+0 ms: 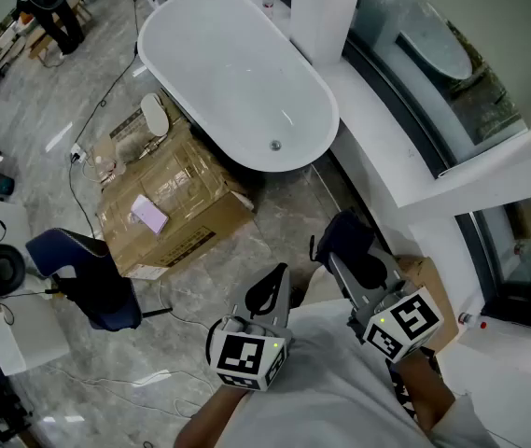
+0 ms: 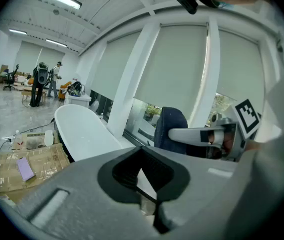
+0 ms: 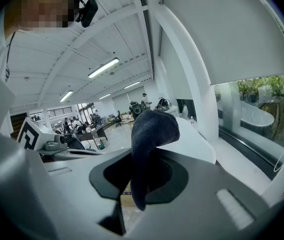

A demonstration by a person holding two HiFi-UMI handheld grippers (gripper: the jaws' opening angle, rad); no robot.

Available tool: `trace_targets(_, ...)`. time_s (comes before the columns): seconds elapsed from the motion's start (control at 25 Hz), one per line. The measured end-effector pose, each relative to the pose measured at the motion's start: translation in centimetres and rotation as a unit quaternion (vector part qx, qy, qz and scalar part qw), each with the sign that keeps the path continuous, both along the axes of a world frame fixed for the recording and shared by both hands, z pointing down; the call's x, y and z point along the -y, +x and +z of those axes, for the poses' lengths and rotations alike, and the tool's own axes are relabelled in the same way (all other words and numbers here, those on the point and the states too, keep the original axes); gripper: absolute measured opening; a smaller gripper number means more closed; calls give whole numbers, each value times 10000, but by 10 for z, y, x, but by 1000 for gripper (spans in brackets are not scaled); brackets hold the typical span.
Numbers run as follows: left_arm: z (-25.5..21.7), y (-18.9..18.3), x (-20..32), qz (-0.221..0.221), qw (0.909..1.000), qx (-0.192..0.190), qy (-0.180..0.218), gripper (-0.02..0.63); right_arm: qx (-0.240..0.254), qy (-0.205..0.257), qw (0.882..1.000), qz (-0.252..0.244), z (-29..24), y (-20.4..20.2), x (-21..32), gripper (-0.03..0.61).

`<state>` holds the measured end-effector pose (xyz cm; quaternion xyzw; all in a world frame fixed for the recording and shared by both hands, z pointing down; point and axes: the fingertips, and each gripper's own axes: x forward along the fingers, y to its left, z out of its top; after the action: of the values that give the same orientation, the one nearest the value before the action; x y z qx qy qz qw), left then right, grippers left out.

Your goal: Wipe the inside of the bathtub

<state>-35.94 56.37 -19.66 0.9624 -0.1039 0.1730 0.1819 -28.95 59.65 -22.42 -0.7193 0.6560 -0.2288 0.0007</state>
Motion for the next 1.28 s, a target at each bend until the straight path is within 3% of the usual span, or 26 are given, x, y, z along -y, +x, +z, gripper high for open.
trace_targets(0.44,4,46,-17,7,9999,148,-37,-2,110,-64,9999,-65,6,45,-18,51)
trace_targets(1.0,-10,170,-50,-495,9976,460,171,-2,552,-107,9980,-274,10,185,-60,54)
trace_targets(1.28,-13,215,-68,-658,9953,648,296,-2,710,-153,9960,-514,11,233,-69,54)
